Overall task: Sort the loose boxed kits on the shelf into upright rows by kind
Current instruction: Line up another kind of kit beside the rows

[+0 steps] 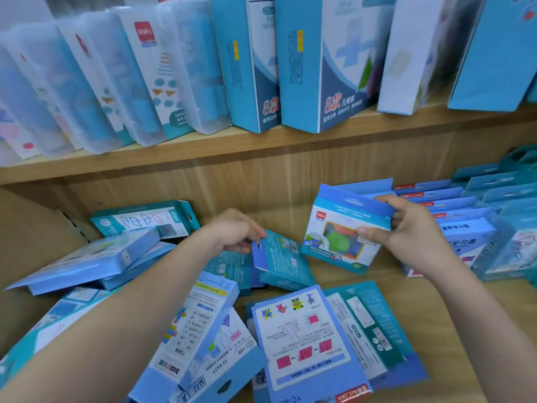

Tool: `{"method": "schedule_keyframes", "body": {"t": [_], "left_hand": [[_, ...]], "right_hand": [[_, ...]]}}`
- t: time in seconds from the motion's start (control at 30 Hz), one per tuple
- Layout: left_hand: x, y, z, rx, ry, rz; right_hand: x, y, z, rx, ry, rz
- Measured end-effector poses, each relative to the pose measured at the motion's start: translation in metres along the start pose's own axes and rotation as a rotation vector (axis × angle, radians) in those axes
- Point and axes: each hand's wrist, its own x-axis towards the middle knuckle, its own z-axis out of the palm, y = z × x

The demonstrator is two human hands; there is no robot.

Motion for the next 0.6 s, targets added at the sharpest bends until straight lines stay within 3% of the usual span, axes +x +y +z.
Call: {"method": "schedule_keyframes", "body": {"t": [0.1,0.2,0.27,0.33,0.47,0.6], "left_hand": [[-0.017,0.011,-0.004,-0.151,0.059,0.069],[-0.034,0.012,-0.023,-0.131,0.097,0.112],[-0.043,0.006,-0.034,-0.073,0.026,0.108],[-0.047,0.000,-0.038,0.095,0.002,0.142],[-0.053,-0.007,-0.035,0.603,0.255,0.310],[-0.062,-0.010,-0.040,0.682,0.345,0.378]], "right_hand": [[0.003,-0.010,-0.002,0.142,-0.009,-0.021],[0.009,-0.024,0.004,0.162,-0.041,-0.067],[0.017,-0.033,0.016,0.091,-0.049,-0.107],[0.028,-0.042,0.032,-0.030,-0.051,-0.165],[0.042,-0.057,0.064,-0.306,-0.084,-0.254],[0.053,-0.052,0.082,-0.550,-0.152,-0.287]]}}
